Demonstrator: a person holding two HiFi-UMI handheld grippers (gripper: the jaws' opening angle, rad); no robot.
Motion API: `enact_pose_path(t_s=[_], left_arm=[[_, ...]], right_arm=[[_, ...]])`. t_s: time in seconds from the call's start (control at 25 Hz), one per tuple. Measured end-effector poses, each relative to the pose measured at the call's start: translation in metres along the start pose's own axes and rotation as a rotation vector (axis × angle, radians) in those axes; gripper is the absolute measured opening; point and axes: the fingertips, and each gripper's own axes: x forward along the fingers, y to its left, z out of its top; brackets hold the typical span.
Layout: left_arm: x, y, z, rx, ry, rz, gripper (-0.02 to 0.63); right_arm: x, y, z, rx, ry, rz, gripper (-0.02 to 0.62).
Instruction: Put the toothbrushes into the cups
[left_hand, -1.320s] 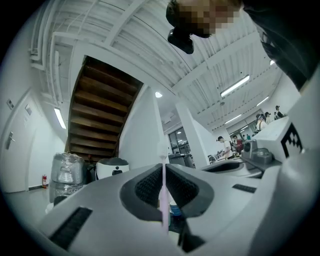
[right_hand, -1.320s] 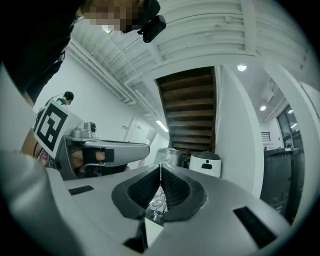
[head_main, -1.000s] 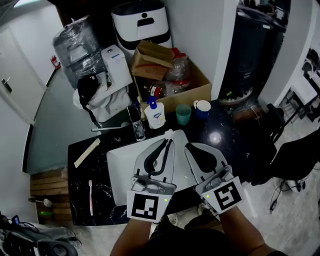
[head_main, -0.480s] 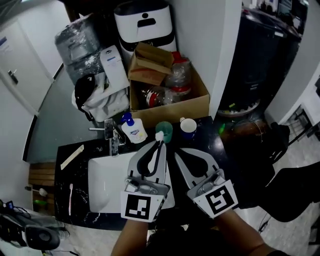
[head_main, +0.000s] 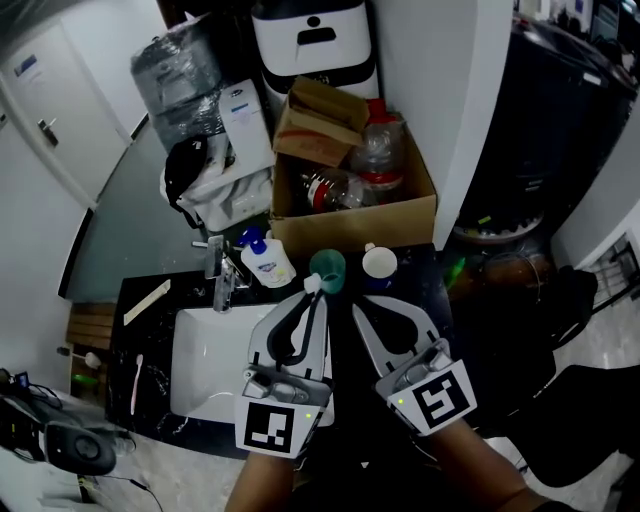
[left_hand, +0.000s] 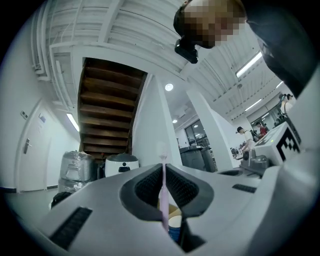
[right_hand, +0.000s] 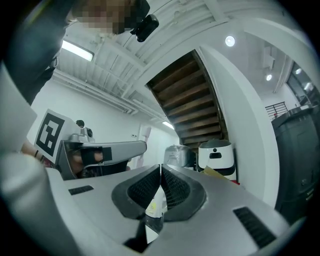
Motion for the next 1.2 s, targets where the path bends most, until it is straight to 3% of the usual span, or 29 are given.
enact_pose_path(t_s=[0.44,0.68,1.2], left_arm=[[0.021,0.030,-0.019,-0.021,-0.010,-0.009,0.023],[0.053,0.048,-0.026,-0.011,-0.079,-0.048,0.024],[0.094,0.071,-0.080,-0.088,-0.092,-0.088,0.024]], right_arm=[[0.039,-0.018,-0.031,0.017,0.046,-0.003,0.032],[0.057,-0.048,-0.042,0.008,0.048,-0.045,0.034],[0.094,-0.077,-0.079,-0.015,0.087,-0.077,0.032]])
